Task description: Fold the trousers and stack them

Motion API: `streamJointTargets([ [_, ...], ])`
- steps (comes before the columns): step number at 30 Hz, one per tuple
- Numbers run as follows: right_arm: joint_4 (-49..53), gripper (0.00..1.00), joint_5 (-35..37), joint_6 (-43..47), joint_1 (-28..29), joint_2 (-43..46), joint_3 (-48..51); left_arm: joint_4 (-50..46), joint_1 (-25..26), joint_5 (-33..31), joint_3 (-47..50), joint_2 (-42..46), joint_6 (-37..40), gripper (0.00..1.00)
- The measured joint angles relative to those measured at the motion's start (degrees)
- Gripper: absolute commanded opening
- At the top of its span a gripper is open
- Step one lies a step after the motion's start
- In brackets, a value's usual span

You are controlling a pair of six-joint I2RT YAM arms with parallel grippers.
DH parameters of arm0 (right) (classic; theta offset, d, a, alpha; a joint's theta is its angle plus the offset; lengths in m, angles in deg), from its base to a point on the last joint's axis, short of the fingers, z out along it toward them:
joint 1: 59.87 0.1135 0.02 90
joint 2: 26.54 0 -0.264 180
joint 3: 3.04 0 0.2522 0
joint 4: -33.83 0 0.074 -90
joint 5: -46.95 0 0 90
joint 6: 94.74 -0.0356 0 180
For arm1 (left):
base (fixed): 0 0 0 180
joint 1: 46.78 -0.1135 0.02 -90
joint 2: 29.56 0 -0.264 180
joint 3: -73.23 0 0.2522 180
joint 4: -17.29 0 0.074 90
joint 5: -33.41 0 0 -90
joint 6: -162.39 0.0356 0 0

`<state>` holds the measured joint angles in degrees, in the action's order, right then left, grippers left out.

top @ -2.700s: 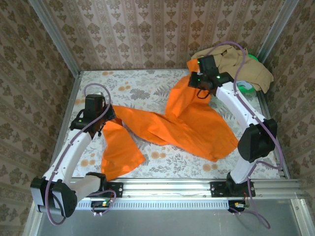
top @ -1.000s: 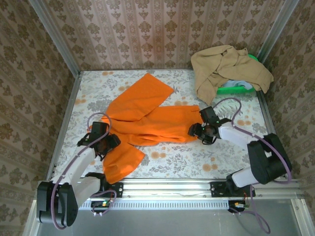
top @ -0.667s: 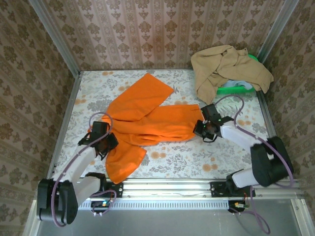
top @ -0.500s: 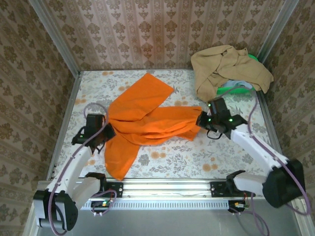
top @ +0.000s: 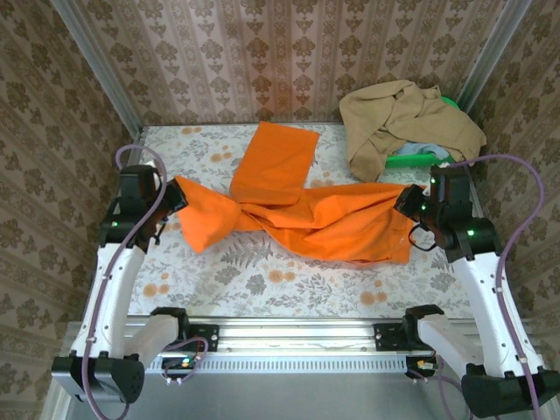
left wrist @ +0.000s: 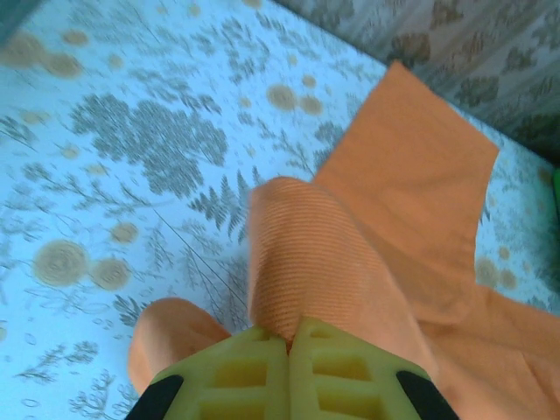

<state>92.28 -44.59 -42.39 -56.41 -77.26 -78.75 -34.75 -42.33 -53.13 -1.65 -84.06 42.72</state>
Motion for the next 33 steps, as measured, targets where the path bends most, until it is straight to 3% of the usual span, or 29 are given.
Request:
streamJointTargets([
  [5, 0.0, 0.04, -0.6, -0.1, -2.8, -3.7, -1.3, 0.2, -2.6, 0.9, -1.3, 0.5, 1.1, 0.00],
  [13, -7.6, 0.06, -1.9, -0.7, -3.4, -25.0, -3.8, 2.3, -8.6, 0.7, 6.6, -0.6, 1.2, 0.00],
  [14, -7.2, 0.14, -1.9, -0.6, -3.5, -27.5, -5.2, 2.5, -9.2, 0.7, 6.6, -0.9, 1.2, 0.00],
  [16, -7.3, 0.47, -2.1, -0.2, -3.6, -33.4, -10.1, 3.8, -9.8, 1.0, 6.4, -1.3, 0.9, 0.00],
  [20, -8.6, 0.59, -2.8, 1.3, -3.6, -40.1, -18.0, 7.0, -9.9, 3.7, 6.0, -3.8, 0.0, 0.00],
  [24, -9.2, 0.68, -3.1, 3.0, -3.6, -36.6, -16.4, 9.9, -9.9, 5.9, 8.0, -4.3, -1.0, 0.00],
  [29, -8.7, 0.70, -1.6, 3.1, -3.6, -21.8, -1.8, 10.4, -9.9, 7.0, 11.1, -2.0, -1.8, 0.00],
  [33, -7.5, 0.66, -2.2, 2.5, -4.8, -17.1, 8.2, 10.5, -9.9, 7.9, 11.3, -0.9, -2.3, 0.00],
])
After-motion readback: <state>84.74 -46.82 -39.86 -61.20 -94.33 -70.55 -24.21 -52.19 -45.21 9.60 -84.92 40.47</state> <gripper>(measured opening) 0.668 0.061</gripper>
